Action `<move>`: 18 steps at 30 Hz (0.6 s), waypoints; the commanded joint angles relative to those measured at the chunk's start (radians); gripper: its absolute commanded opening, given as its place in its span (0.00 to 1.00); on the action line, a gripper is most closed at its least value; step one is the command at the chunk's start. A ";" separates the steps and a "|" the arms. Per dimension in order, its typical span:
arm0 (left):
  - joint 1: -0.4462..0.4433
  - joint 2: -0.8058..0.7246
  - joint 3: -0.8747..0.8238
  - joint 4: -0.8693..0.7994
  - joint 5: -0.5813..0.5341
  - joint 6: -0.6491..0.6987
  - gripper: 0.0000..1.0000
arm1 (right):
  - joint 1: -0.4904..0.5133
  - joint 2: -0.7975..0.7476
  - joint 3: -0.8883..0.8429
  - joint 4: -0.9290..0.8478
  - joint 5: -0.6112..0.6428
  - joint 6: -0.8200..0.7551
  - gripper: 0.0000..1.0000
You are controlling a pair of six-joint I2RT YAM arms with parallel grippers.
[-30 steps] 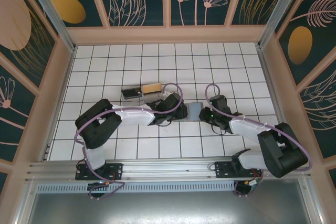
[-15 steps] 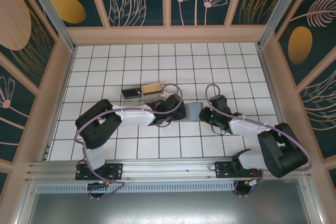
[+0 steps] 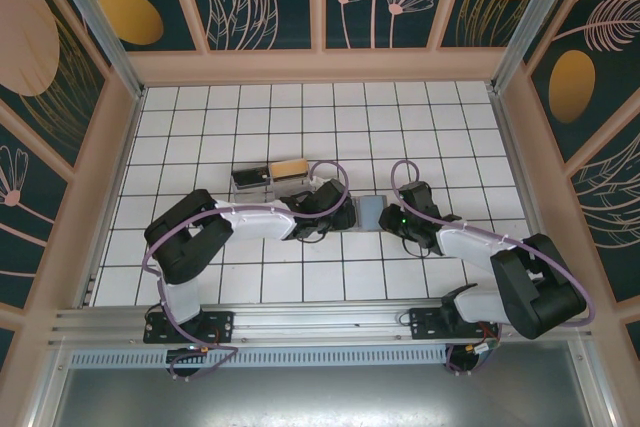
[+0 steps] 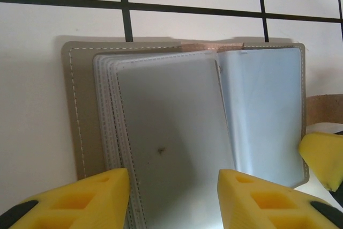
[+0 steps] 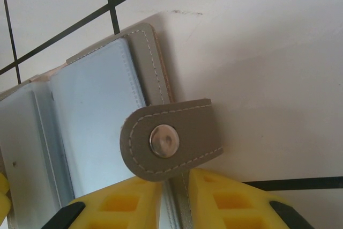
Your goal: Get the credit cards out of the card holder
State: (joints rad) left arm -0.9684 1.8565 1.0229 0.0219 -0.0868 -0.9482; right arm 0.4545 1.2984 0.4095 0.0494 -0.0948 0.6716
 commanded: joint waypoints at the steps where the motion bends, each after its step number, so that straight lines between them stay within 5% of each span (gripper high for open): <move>1: -0.008 0.019 0.003 0.024 0.026 -0.008 0.51 | 0.023 0.004 -0.027 -0.032 -0.022 0.021 0.24; 14: -0.009 0.018 0.025 0.072 0.065 0.017 0.56 | 0.029 0.009 -0.033 -0.028 -0.019 0.027 0.24; 18: -0.012 0.011 0.034 0.079 0.068 0.033 0.68 | 0.029 0.010 -0.037 -0.023 -0.019 0.027 0.24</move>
State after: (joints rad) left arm -0.9703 1.8565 1.0290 0.0753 -0.0307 -0.9375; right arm 0.4725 1.2987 0.4026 0.0643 -0.0986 0.6876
